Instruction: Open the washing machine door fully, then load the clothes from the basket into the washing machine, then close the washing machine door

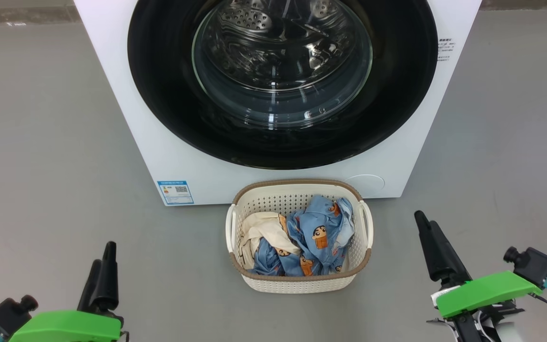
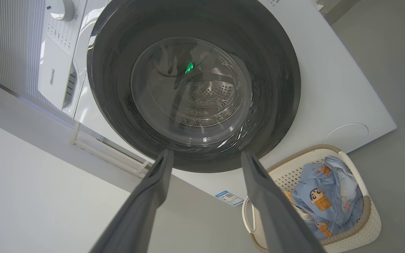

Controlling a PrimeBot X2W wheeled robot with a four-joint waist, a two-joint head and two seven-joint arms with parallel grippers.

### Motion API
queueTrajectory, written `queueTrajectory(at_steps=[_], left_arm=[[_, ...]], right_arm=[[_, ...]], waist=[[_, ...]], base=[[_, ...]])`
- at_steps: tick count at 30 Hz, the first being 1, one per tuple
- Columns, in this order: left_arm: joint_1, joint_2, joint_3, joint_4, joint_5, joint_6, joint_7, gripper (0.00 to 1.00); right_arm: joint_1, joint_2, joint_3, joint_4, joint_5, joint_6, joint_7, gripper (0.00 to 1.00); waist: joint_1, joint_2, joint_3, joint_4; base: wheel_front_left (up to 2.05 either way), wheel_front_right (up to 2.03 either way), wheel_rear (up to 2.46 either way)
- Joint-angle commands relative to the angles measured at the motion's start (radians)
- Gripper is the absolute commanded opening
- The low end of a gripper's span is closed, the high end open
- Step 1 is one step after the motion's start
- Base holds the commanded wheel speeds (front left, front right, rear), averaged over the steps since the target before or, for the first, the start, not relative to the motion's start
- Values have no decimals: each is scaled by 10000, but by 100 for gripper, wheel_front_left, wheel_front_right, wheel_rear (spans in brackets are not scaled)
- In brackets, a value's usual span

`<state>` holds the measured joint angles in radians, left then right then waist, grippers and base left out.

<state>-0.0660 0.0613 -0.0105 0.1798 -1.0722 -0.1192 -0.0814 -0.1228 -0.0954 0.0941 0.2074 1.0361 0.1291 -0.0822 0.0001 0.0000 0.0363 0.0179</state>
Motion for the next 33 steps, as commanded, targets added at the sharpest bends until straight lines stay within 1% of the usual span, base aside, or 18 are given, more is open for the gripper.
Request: queueTrajectory(at_steps=[1, 10, 15, 20, 33], left_arm=[[-432, 239, 172, -318, 380, -61, -123, 100], [-476, 220, 170, -288, 2147, -69, -387, 100], [-517, 278, -37, -240, 2624, -74, -534, 100], [-549, 266, 139, -262, 3345, -79, -681, 100], [-578, 150, 277, -238, 4744, -90, -1033, 100]], right_arm=[[-492, -72, 233, -269, -315, 8, -122, 100], [-627, -26, 321, 160, -2174, 10, -386, 100], [-730, 13, 334, 393, -3048, 10, -532, 100], [-806, 67, 324, 505, -3852, 11, -678, 100], [-1009, 133, 526, 632, -5359, 12, -1029, 100]], waist=[[0, 0, 2, 1], [0, 0, 0, -8], [0, 0, -6, 3], [0, 0, -15, 20], [0, 0, -41, 41]], base=[[0, 0, 0], [0, 0, 0], [0, 0, 0], [0, 0, 0], [0, 0, 0]])
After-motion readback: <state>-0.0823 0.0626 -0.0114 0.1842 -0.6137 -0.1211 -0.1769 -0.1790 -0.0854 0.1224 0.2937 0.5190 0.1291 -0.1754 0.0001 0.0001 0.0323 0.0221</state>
